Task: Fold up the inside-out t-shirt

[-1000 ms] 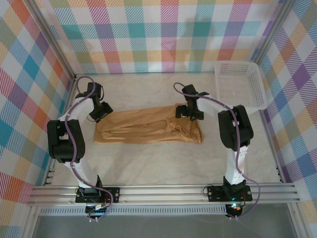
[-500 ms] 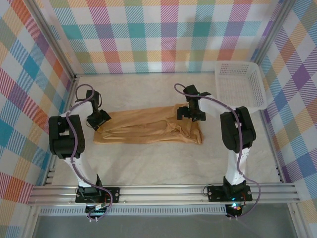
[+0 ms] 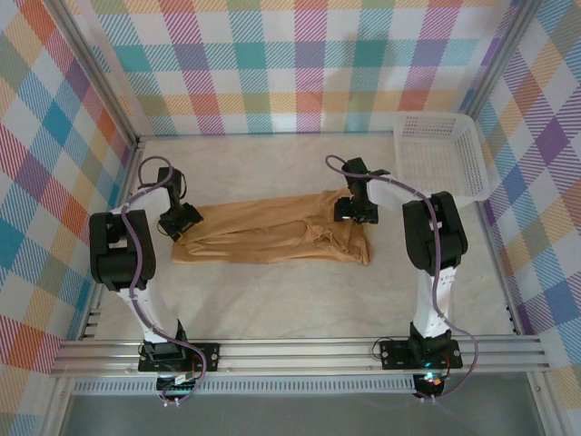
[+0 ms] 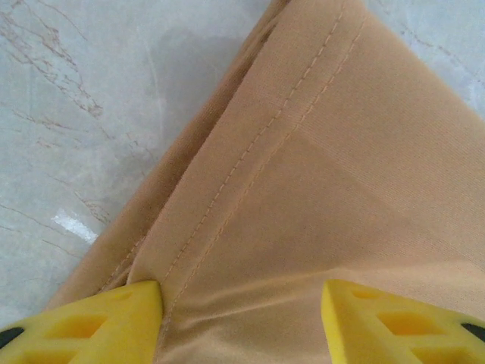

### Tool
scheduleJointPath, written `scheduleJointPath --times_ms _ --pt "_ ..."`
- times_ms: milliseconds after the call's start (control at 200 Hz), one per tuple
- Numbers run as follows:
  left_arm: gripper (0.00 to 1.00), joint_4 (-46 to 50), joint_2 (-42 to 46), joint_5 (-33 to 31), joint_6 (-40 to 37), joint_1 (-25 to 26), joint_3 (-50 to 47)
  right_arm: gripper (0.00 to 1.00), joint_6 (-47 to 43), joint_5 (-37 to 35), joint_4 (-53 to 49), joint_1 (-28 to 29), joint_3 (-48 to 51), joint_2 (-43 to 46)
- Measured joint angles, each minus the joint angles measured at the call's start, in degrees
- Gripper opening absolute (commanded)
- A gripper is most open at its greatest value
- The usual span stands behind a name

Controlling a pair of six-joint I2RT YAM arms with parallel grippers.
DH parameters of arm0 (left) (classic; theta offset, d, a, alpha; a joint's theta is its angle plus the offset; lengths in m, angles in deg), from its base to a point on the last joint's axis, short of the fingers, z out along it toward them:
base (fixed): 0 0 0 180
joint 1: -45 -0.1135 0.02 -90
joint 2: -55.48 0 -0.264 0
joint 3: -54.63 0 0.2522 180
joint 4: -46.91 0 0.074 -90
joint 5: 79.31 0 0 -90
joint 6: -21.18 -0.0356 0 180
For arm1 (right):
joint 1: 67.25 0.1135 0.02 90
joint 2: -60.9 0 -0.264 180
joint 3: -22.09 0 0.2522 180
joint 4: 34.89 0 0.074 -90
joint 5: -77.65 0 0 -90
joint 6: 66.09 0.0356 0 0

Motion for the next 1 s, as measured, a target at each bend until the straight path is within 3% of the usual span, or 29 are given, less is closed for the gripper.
scheduleJointPath --times_ms 310,495,645,810,1000 --pt "0.58 -0.39 4.2 0.74 0.28 0.0 -5.09 0.44 4.24 -2.78 0.72 5.66 -0.28 -0.5" --pt "0.57 -1.33 5.68 1.75 0.55 0.02 -7.06 0.15 6.64 -2.67 1.77 7.82 -0.15 -0.57" --pt "0.57 -2.78 8.07 2.14 1.09 0.57 -10.21 0.0 6.73 -1.38 4.0 6.73 2.21 1.11" --pt "0.58 -3.45 13.62 2.78 4.2 3.93 -15.61 0.0 3.69 1.25 4.5 1.25 8.59 5.99" --pt "0.6 -2.32 20.28 3.32 6.73 9.73 -16.57 0.0 0.55 -0.61 0.74 -4.31 10.78 9.49"
